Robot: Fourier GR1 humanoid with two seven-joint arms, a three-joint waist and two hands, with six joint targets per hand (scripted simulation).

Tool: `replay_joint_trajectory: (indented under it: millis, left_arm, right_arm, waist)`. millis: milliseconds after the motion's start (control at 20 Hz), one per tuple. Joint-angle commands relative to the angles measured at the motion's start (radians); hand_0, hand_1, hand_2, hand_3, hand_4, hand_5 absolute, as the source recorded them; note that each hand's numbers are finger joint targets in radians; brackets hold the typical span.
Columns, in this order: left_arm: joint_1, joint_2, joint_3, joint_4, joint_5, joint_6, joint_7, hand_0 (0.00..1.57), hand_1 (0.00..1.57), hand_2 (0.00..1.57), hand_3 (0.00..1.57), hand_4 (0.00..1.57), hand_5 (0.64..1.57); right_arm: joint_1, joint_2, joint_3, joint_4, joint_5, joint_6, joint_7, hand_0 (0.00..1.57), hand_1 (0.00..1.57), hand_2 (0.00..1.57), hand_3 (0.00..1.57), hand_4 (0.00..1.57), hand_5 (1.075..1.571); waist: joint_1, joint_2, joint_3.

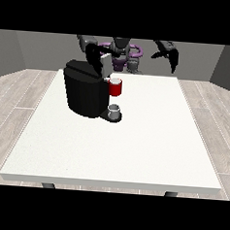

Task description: Insert the coffee pod into the coffee machine and close the lid

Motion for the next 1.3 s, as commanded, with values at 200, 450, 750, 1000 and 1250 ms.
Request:
replay_joint_trajectory:
  millis: [200, 450, 750, 1000, 1250]
  left_arm:
    - [-0.029, -0.023, -0.03, 0.016, -0.019, 0.017, -0.009, 0.0, 0.0, 0.0, 0.0, 0.39, 1.571]
    - [-0.053, 0.011, -0.02, 0.011, -0.005, -0.018, -0.004, 0.0, 0.0, 0.0, 0.0, 0.38, 1.571]
    - [-0.082, -0.018, -0.062, 0.009, -0.007, -0.036, -0.024, 0.0, 0.0, 0.0, 0.0, 0.4, 1.571]
    - [-0.122, -0.014, -0.065, 0.017, -0.016, -0.032, -0.003, 0.0, 0.0, 0.0, 0.0, 0.44, 1.571]
    - [-0.152, -0.026, -0.094, 0.007, -0.012, -0.058, -0.027, 0.0, 0.0, 0.0, 0.0, 0.42, 1.571]
  right_arm:
    - [-0.079, 0.083, 0.086, -0.038, 0.057, -0.02, -0.013, 0.0, 0.0, 0.0, 0.0, 0.0, 1.571]
    - [-0.13, 0.026, 0.089, -0.058, 0.106, -0.037, 0.01, 0.0, 0.0, 0.0, 0.0, 0.08, 1.571]
    - [-0.197, 0.004, 0.076, -0.087, 0.139, -0.074, 0.078, 0.0, 0.0, 0.0, 0.0, 0.24, 1.571]
    - [-0.189, -0.007, 0.089, -0.147, 0.152, -0.045, 0.142, 0.0, 0.0, 0.0, 0.0, 0.15, 1.571]
    - [-0.226, -0.072, 0.055, -0.191, 0.176, -0.05, 0.192, 0.0, 0.0, 0.0, 0.0, 0.0, 1.571]
  waist:
    - [0.038, 0.024, -0.0069]
    - [0.112, 0.056, -0.0067]
    - [0.184, 0.087, -0.0065]
    - [0.212, 0.095, -0.0055]
    - [0.294, 0.144, -0.0056]
